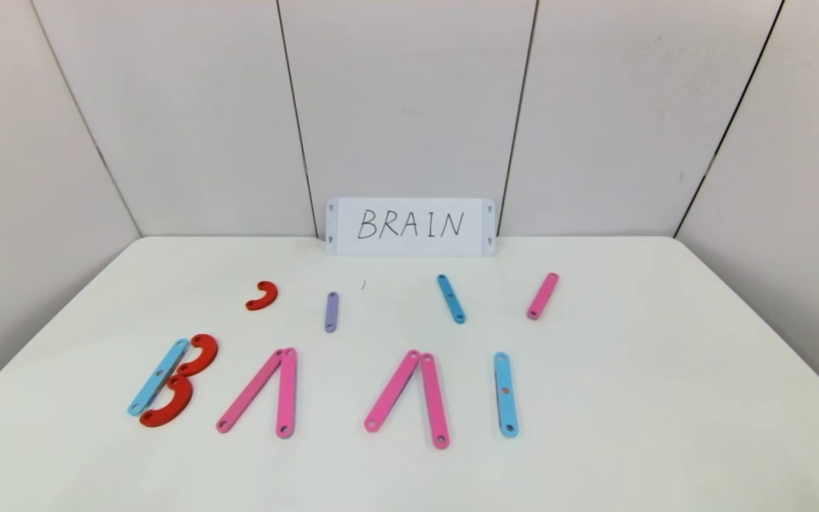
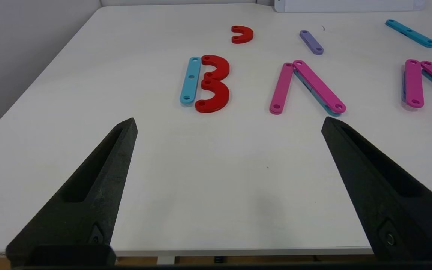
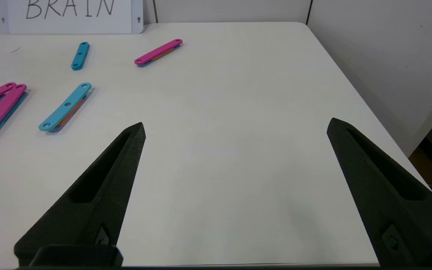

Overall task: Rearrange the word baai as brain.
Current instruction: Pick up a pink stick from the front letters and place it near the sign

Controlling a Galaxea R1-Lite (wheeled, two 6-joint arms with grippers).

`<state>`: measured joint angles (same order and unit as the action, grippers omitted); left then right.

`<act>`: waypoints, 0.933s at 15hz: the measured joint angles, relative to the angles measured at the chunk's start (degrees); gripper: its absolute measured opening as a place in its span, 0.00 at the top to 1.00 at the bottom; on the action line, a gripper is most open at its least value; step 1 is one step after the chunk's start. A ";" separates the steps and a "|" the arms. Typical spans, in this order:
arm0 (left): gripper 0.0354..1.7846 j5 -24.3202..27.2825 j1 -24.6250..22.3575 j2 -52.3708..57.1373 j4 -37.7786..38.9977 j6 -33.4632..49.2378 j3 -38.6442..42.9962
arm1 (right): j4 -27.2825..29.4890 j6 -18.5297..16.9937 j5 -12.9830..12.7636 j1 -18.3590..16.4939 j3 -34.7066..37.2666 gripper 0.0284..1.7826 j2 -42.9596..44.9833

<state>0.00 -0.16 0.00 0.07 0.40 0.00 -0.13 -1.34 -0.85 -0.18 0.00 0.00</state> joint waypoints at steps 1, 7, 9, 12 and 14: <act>0.03 0.00 0.00 0.00 0.00 -0.24 0.00 | -0.02 0.02 -0.09 0.00 0.00 0.05 0.00; 0.03 0.02 0.00 0.00 0.15 -2.99 -0.05 | 3.33 2.63 -0.33 0.00 -1.21 0.05 0.00; 0.03 0.84 0.02 0.00 -0.34 -5.14 -2.21 | 6.99 4.69 -0.29 0.00 -4.35 0.05 -0.05; 0.03 3.83 0.09 -2.26 -2.82 -5.67 -9.42 | 10.17 5.22 0.15 -0.02 -13.12 0.05 -3.68; 0.03 5.25 0.23 -6.91 -3.29 -5.69 -13.95 | 10.44 5.24 0.26 -0.09 -19.37 0.05 -9.75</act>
<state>5.25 0.07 -6.91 -3.22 -5.29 -13.95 10.30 3.90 -0.60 -0.27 -19.37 -9.75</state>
